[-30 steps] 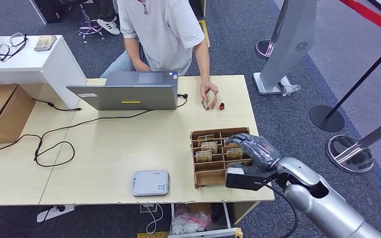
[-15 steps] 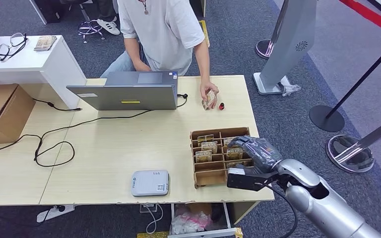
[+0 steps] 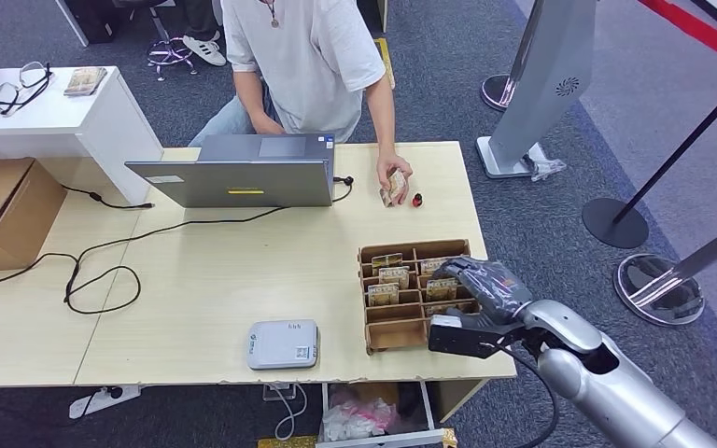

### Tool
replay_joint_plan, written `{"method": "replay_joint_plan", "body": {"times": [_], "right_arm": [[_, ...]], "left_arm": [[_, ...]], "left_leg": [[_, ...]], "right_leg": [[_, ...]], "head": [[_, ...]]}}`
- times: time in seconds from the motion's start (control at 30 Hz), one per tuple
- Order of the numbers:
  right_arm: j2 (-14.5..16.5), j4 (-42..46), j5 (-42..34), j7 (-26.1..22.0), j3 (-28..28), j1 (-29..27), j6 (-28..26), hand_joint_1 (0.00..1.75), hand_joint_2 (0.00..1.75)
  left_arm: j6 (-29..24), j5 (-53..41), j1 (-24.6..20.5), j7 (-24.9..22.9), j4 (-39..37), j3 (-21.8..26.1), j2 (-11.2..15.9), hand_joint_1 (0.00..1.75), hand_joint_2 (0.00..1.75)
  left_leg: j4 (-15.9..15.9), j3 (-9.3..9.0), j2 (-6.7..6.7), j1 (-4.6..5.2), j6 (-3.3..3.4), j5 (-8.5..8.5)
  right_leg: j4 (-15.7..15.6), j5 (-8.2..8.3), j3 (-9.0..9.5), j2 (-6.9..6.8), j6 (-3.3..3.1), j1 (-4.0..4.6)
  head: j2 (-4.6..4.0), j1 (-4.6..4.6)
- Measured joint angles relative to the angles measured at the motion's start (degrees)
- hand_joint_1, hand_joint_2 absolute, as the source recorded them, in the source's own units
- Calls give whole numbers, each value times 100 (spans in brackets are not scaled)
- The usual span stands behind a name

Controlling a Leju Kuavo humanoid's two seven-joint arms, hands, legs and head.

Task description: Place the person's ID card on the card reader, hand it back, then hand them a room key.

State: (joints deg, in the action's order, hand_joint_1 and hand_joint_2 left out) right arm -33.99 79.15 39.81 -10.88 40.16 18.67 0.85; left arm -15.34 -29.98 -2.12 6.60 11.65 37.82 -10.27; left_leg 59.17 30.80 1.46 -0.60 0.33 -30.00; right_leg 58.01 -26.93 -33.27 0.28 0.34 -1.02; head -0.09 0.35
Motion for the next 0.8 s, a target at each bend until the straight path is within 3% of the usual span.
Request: {"method": "replay_joint_plan", "body": {"times": [0.13, 0.5, 0.63, 0.8], "right_arm": [[13, -57, 16, -1, 4, 5, 2, 133, 175], [28, -110, 30, 3, 71, 27, -7, 149, 175], [28, -110, 30, 8, 85, 26, -9, 174, 175], [37, -110, 37, -2, 89, 25, -98, 175, 175]], "left_arm": [[11, -1, 0, 1, 0, 0, 0, 0, 0], [76, -7, 0, 16, 0, 0, 2, 0, 0], [78, -12, 0, 16, 0, 0, 2, 0, 0], [78, -14, 0, 16, 0, 0, 2, 0, 0]], "left_leg": [[0, 0, 0, 0, 0, 0], [0, -1, 2, 0, 0, 0], [0, -2, 1, 0, 0, 0], [0, -1, 1, 0, 0, 0]], "right_leg": [[0, 0, 0, 0, 0, 0], [0, 0, 0, -1, 0, 0], [0, 0, 0, -1, 0, 0], [0, 0, 0, 0, 0, 0]], "head": [[0, -1], [0, 0], [0, 0], [0, -1]]}}
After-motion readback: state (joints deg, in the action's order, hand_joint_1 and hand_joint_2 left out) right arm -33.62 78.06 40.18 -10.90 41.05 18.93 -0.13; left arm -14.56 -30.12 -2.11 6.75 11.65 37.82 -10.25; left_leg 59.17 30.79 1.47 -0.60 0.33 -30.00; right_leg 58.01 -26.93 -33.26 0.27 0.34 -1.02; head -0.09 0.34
